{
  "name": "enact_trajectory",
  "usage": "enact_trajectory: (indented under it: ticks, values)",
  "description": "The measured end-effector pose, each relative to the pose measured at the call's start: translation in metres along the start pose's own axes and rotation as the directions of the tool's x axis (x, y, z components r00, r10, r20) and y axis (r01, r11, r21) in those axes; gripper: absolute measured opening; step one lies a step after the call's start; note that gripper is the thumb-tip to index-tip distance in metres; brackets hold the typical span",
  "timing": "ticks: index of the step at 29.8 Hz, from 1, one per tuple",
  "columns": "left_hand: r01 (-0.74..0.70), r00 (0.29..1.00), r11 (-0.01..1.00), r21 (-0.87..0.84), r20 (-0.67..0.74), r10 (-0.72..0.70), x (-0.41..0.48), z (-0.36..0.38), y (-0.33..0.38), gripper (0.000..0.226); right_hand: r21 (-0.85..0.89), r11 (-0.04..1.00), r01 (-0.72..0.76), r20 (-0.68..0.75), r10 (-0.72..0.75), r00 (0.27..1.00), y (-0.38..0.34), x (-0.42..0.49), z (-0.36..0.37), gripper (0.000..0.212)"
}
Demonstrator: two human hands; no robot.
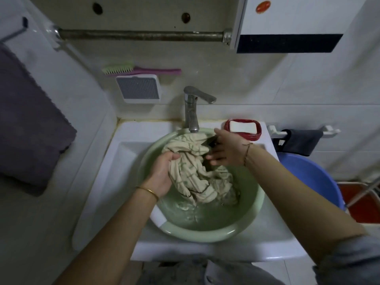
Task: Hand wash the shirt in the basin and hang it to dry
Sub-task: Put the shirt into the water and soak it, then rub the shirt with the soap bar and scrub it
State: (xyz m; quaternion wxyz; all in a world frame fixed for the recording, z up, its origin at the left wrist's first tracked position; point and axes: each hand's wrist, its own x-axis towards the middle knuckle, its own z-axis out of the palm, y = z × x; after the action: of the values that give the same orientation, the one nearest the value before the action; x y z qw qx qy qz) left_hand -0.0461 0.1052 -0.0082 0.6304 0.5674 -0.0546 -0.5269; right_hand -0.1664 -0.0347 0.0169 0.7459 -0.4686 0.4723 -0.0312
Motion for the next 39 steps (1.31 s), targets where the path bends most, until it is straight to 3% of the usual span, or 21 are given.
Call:
enact_trajectory:
  ticks: [3,5,8,12,15,18,20,22,25,28,32,39]
  values:
    - [0.092,0.996,0.994,-0.053,-0.001,-0.092,-0.002,-0.004,0.008,0.031,-0.484,0.873,-0.056,-0.091,0.013,0.996,0.014,0.012,-0.012,0.051]
    - [0.149,0.988,0.984,-0.094,-0.015,-0.151,-0.002,-0.005,0.009,0.031,-0.626,0.779,-0.032,-0.135,-0.068,0.988,0.021,0.017,-0.023,0.043]
    - [0.203,0.976,0.963,-0.177,-0.043,-0.213,0.003,-0.005,0.007,0.033,-0.681,0.727,0.081,-0.144,-0.242,0.959,0.026,0.023,-0.035,0.026]
    - [0.223,0.968,0.914,-0.339,-0.036,-0.249,0.014,0.004,0.004,0.046,-0.665,0.729,0.162,-0.079,-0.284,0.956,0.026,0.031,-0.049,0.025]
    - [0.156,0.976,0.865,-0.476,-0.058,-0.208,0.028,0.008,0.003,0.042,-0.677,0.690,0.257,-0.187,-0.499,0.846,0.013,0.039,-0.066,0.025]
    - [0.138,0.983,0.849,-0.511,-0.035,-0.181,0.036,0.013,0.007,0.043,-0.806,0.579,0.119,-0.327,-0.604,0.727,-0.007,0.060,-0.092,0.029]
    - [0.182,0.977,0.870,-0.458,-0.018,-0.213,0.035,0.022,0.012,0.043,-0.850,0.526,0.010,-0.368,-0.608,0.703,-0.018,0.078,-0.106,0.037]
    - [0.233,0.962,0.897,-0.375,-0.044,-0.268,0.041,0.025,0.013,0.040,-0.880,0.468,-0.080,-0.373,-0.579,0.725,-0.025,0.095,-0.113,0.043]
    - [0.325,0.934,0.909,-0.262,-0.063,-0.353,0.064,0.016,0.005,0.040,-0.946,0.242,-0.215,-0.313,-0.518,0.796,-0.031,0.118,-0.119,0.046]
    - [0.309,0.939,0.910,-0.277,-0.065,-0.338,0.076,0.011,-0.006,0.041,-0.963,0.080,-0.257,-0.263,-0.486,0.834,-0.033,0.135,-0.123,0.045]
    - [0.226,0.968,0.923,-0.310,-0.037,-0.249,0.082,0.007,-0.017,0.030,-0.968,-0.032,-0.249,-0.204,-0.477,0.855,-0.041,0.144,-0.128,0.048]
    - [0.121,0.992,0.977,-0.173,0.003,-0.123,0.081,0.012,-0.016,0.028,-0.981,-0.027,-0.190,-0.160,-0.432,0.888,-0.049,0.147,-0.133,0.065]
